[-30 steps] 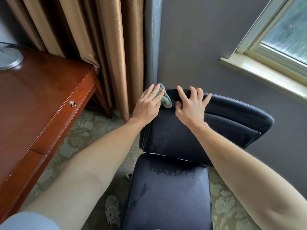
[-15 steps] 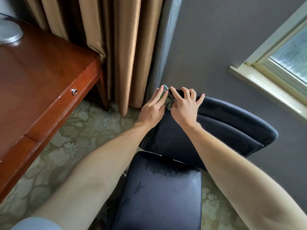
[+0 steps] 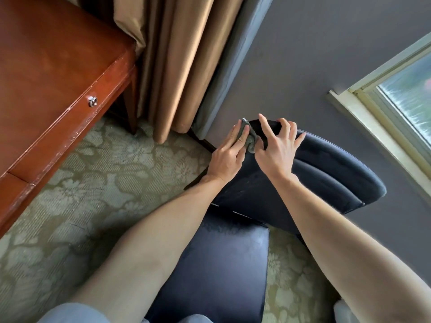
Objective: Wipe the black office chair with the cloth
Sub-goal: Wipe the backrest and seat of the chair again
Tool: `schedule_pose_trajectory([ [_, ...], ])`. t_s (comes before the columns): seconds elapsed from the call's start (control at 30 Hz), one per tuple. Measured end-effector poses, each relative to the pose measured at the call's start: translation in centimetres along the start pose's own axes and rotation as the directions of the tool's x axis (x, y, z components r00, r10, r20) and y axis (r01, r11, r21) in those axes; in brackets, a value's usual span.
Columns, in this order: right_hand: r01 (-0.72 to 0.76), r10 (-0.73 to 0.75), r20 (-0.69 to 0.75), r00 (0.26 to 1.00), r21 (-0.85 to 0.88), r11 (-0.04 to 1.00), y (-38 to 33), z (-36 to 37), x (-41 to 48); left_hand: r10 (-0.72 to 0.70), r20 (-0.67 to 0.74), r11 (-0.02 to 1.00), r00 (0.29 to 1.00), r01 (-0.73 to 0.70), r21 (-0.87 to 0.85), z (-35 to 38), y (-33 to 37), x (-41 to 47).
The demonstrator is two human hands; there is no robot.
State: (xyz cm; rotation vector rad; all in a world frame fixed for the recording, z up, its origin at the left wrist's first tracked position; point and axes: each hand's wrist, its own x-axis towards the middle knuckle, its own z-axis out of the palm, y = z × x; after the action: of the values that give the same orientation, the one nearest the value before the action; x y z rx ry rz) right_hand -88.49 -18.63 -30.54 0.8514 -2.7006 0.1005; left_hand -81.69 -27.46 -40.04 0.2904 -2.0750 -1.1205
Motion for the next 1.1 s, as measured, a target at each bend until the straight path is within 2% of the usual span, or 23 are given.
schedule_pose_trajectory([
  [0.17, 0.055, -0.052, 0.041, 0.998, -0.077, 0.995, 0.8, -0.3, 0.3, -0.08, 0.025, 0.996, 0.996, 0.081, -0.039, 0.3, -1.5, -1.5],
  [0.43, 0.01, -0.007, 0.032, 0.999, -0.118, 0.993, 0.1, 0.0, 0.7, -0.254, 0.063, 0.96, 0.965, 0.26, -0.107, 1.2, -2.0, -2.7],
  [0.83, -0.03, 0.029, -0.007, 1.0, -0.136, 0.99, -0.6, 0.9, 0.7, -0.326, 0.172, 0.929, 0.93, 0.349, -0.126, 1.6, -5.1, -4.9],
  [0.93, 0.016, -0.017, -0.003, 1.0, -0.195, 0.981, -0.4, 1.1, 0.4, -0.336, 0.225, 0.926, 0.915, 0.364, -0.1, 1.6, -5.9, -5.1],
  [1.03, 0.187, -0.169, 0.084, 0.982, -0.306, 0.934, -0.7, 1.5, -0.4, -0.344, 0.316, 0.924, 0.884, 0.378, -0.051, 1.3, -6.4, -4.6],
  [1.1, 0.265, -0.235, 0.128, 0.964, -0.325, 0.908, -0.8, 2.0, -0.6, -0.323, 0.327, 0.934, 0.888, 0.356, -0.044, 1.1, -6.1, -4.0],
])
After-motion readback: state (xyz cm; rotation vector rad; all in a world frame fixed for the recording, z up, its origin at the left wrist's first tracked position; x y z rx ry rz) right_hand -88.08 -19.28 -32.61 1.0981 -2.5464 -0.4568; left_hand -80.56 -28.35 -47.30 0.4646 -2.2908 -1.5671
